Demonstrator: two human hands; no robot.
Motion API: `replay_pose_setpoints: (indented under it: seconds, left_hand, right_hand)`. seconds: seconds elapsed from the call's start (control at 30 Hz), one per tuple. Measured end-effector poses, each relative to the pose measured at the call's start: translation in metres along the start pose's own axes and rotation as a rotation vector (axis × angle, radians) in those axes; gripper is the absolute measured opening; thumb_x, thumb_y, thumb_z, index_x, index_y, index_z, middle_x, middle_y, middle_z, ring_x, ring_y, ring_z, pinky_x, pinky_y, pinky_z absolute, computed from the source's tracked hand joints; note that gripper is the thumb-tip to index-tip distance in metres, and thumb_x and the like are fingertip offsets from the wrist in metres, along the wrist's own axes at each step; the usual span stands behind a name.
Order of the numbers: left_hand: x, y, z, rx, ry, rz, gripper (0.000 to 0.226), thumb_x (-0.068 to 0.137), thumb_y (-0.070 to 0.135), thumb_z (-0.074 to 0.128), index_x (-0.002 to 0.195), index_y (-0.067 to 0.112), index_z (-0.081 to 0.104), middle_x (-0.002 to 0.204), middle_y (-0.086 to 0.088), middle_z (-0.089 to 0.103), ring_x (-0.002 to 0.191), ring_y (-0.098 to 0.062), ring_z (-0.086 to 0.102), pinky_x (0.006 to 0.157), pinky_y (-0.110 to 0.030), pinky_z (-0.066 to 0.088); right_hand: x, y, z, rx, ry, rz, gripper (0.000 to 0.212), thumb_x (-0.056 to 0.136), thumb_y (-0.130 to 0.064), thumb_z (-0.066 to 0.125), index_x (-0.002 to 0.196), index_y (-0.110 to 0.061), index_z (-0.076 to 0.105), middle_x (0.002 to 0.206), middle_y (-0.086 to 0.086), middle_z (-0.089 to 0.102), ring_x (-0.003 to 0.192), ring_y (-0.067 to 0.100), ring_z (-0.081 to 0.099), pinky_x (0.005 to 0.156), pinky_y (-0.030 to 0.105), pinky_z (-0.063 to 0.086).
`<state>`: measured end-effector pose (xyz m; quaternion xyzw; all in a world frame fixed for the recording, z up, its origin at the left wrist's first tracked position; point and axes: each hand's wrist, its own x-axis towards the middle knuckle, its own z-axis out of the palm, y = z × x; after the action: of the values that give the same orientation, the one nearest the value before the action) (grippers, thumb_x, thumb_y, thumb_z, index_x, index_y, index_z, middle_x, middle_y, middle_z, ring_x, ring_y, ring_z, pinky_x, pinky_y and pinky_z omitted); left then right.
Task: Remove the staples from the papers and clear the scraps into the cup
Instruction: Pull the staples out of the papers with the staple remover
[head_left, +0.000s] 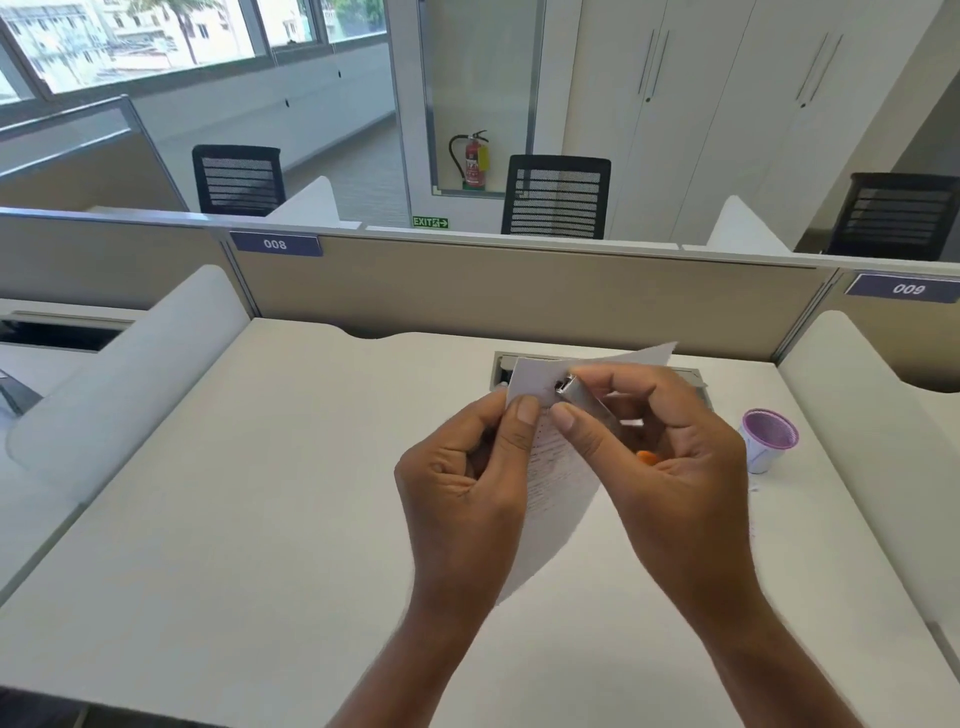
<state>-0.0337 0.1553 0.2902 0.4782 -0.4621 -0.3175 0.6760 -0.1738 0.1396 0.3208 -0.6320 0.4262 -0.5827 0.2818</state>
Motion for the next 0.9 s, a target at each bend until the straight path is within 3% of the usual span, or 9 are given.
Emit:
replay_pose_setpoints:
  seconds: [0.1,0.23,0.47,0.67,0.77,0.9]
  left_hand:
    - [0.007,0.005,-0.005,0.024,-0.027,0.004,0.017,0.107,0.017,0.071,0.108,0.017,0.087,0.094,0.002,0.085,0.086,-0.026,0.077,0.071,-0.044,0.062]
    - [0.015,0.013,-0.011,0.077,-0.086,0.033,0.015,0.107,0.019,0.072,0.107,0.017,0.088,0.093,0.0,0.085,0.085,-0.033,0.076,0.072,-0.05,0.062]
    - [0.02,0.029,-0.02,0.23,-0.167,0.152,0.015,0.107,0.021,0.073,0.108,0.02,0.088,0.093,0.009,0.085,0.085,-0.026,0.082,0.066,-0.048,0.064]
    - [0.024,0.036,-0.024,0.312,-0.194,0.196,0.013,0.106,0.02,0.075,0.107,0.021,0.088,0.094,0.015,0.085,0.086,-0.02,0.082,0.064,-0.041,0.064]
    - [0.025,0.039,-0.024,0.315,-0.21,0.201,0.013,0.105,0.018,0.076,0.108,0.021,0.088,0.095,0.018,0.085,0.087,-0.018,0.082,0.066,-0.039,0.064]
    - [0.028,0.04,-0.025,0.328,-0.214,0.202,0.013,0.104,0.018,0.077,0.108,0.021,0.089,0.096,0.019,0.085,0.087,-0.016,0.082,0.067,-0.038,0.064]
  right_hand:
    - [0.01,0.002,-0.011,-0.128,-0.042,-0.157,0.024,0.088,-0.015,0.088,0.111,-0.013,0.08,0.109,-0.002,0.075,0.103,0.021,0.073,0.082,0.025,0.059]
    - [0.019,0.002,-0.021,-0.197,-0.077,-0.243,0.028,0.082,-0.01,0.092,0.108,-0.009,0.083,0.106,0.005,0.075,0.103,0.014,0.073,0.087,0.016,0.055]
    - [0.028,-0.006,-0.032,-0.263,-0.11,-0.31,0.025,0.08,-0.013,0.094,0.101,-0.009,0.081,0.102,-0.001,0.077,0.098,0.017,0.075,0.085,0.026,0.058]
    - [0.032,-0.01,-0.037,-0.316,-0.145,-0.349,0.025,0.08,-0.009,0.093,0.103,-0.006,0.083,0.104,0.004,0.077,0.097,0.011,0.074,0.085,0.014,0.056]
    - [0.035,-0.011,-0.04,-0.331,-0.176,-0.387,0.025,0.082,-0.009,0.092,0.105,-0.006,0.083,0.106,0.006,0.076,0.096,0.013,0.075,0.084,0.019,0.06]
    - [0.04,-0.012,-0.044,-0.381,-0.204,-0.44,0.023,0.085,-0.013,0.091,0.106,-0.007,0.084,0.107,0.006,0.076,0.096,0.02,0.076,0.082,0.035,0.065]
